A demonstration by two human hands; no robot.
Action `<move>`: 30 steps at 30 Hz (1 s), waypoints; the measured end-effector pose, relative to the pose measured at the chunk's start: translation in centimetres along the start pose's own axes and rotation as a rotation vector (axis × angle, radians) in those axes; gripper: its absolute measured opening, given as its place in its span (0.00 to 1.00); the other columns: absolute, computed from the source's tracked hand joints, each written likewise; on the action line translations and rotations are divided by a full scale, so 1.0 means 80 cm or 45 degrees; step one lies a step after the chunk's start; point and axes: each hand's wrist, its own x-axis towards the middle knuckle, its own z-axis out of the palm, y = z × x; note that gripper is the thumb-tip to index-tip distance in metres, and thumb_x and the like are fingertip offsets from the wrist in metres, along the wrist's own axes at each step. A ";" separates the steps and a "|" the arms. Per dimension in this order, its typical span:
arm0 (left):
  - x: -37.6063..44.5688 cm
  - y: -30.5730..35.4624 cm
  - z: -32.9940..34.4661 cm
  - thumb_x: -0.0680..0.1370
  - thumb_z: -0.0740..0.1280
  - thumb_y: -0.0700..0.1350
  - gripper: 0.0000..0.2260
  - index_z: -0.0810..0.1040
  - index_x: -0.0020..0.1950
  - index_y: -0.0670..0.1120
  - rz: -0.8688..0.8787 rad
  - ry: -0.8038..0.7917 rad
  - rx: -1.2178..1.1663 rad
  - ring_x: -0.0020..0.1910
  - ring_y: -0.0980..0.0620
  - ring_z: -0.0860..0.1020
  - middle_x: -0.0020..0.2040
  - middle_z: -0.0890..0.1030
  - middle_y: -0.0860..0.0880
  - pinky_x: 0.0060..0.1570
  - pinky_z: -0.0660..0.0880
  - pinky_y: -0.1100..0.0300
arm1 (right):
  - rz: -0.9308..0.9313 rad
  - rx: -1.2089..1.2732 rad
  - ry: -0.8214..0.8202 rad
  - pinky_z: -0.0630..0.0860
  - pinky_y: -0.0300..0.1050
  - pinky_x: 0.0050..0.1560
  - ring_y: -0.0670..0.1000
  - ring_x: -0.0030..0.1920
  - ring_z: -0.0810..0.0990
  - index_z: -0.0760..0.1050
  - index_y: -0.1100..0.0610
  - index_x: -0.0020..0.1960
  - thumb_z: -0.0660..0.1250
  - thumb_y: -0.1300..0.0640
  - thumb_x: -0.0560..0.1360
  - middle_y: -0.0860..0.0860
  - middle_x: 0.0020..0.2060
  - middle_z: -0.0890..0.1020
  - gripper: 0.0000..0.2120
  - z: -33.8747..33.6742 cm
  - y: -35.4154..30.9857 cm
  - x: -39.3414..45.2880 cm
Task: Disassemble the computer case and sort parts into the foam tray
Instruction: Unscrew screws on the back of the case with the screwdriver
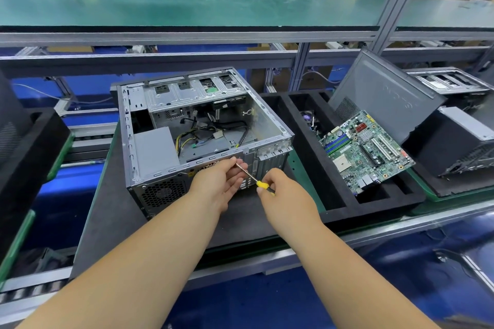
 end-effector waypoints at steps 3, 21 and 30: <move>0.000 0.003 0.001 0.81 0.65 0.45 0.08 0.81 0.46 0.44 -0.001 0.005 0.025 0.34 0.58 0.83 0.37 0.85 0.51 0.30 0.77 0.69 | 0.007 0.052 0.018 0.66 0.46 0.33 0.48 0.36 0.74 0.67 0.46 0.48 0.60 0.50 0.80 0.46 0.37 0.76 0.04 -0.006 0.011 0.009; 0.011 -0.053 0.094 0.83 0.60 0.45 0.15 0.79 0.39 0.46 0.213 -0.435 0.870 0.28 0.58 0.72 0.30 0.77 0.53 0.33 0.68 0.67 | 0.253 1.113 -0.136 0.68 0.28 0.28 0.37 0.26 0.75 0.81 0.60 0.41 0.72 0.66 0.73 0.48 0.29 0.82 0.03 -0.056 0.105 0.070; 0.032 -0.071 0.118 0.82 0.60 0.46 0.13 0.83 0.45 0.50 0.228 -0.221 0.979 0.33 0.59 0.76 0.35 0.82 0.55 0.40 0.73 0.64 | 0.484 0.387 -0.104 0.76 0.51 0.48 0.56 0.47 0.79 0.77 0.53 0.40 0.70 0.57 0.75 0.52 0.42 0.82 0.06 -0.055 0.216 0.127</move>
